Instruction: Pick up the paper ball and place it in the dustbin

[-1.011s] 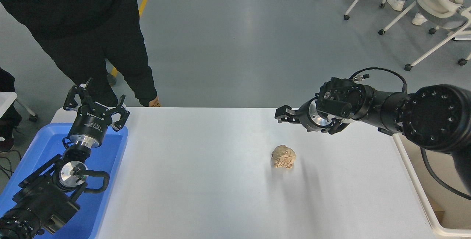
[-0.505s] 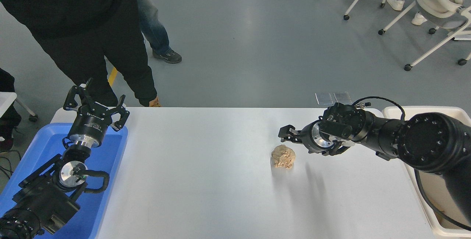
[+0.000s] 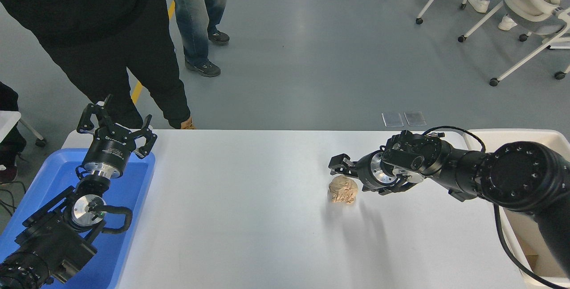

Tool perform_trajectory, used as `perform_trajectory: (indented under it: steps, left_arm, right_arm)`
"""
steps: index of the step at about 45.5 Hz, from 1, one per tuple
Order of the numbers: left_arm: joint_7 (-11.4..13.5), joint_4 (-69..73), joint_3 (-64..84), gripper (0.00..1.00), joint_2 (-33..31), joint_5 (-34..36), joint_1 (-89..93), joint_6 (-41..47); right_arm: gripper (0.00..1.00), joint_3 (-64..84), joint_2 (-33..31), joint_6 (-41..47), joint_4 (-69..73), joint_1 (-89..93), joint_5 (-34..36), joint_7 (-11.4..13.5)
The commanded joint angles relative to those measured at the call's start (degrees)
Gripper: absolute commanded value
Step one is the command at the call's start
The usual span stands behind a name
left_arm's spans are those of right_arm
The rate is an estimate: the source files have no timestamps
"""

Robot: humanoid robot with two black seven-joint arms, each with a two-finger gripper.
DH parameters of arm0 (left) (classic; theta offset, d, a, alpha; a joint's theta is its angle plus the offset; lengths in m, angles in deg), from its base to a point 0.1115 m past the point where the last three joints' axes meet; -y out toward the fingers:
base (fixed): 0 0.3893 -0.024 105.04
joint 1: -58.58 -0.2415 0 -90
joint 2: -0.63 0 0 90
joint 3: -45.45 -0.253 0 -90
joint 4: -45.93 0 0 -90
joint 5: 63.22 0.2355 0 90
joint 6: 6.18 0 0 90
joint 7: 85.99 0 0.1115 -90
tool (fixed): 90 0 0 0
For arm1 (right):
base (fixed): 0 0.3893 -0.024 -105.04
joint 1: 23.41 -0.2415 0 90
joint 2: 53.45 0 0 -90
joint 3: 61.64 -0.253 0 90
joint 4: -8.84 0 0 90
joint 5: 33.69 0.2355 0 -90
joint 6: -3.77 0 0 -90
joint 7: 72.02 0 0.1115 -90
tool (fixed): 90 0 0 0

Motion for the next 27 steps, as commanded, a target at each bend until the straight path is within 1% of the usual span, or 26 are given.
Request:
perform_trajectory:
  steps: [1, 9, 16, 19, 22, 27]
  left_arm:
    - [0.01, 0.0, 0.0, 0.99, 0.0, 0.0, 0.0, 0.0]
    - [0.01, 0.0, 0.0, 0.99, 0.0, 0.0, 0.0, 0.0]
    - [0.01, 0.0, 0.0, 0.99, 0.0, 0.0, 0.0, 0.0]
    - [0.01, 0.0, 0.0, 0.99, 0.0, 0.0, 0.0, 0.0]
    - [0.01, 0.0, 0.0, 0.99, 0.0, 0.0, 0.0, -0.09]
    - [0.01, 0.0, 0.0, 0.99, 0.0, 0.0, 0.0, -0.09]
  right_arm:
    - [1.0, -2.37, 0.0, -0.02, -0.44, 1.85, -0.08, -0.13]
    - [1.0, -4.22, 0.0, -0.37, -0.7, 3.08, -0.08, -0.31]
    - [0.97, -5.01, 0.0, -1.95, -1.4, 3.96, -1.22, -0.4]
    - [0.91, -5.01, 0.0, -3.44, -1.4, 4.4, -1.84, -0.4]
    - [0.89, -5.01, 0.0, -3.71, -1.4, 4.75, -1.93, -0.4]
    - [0.69, -5.01, 0.0, -3.71, -1.49, 5.19, -2.89, -0.48]
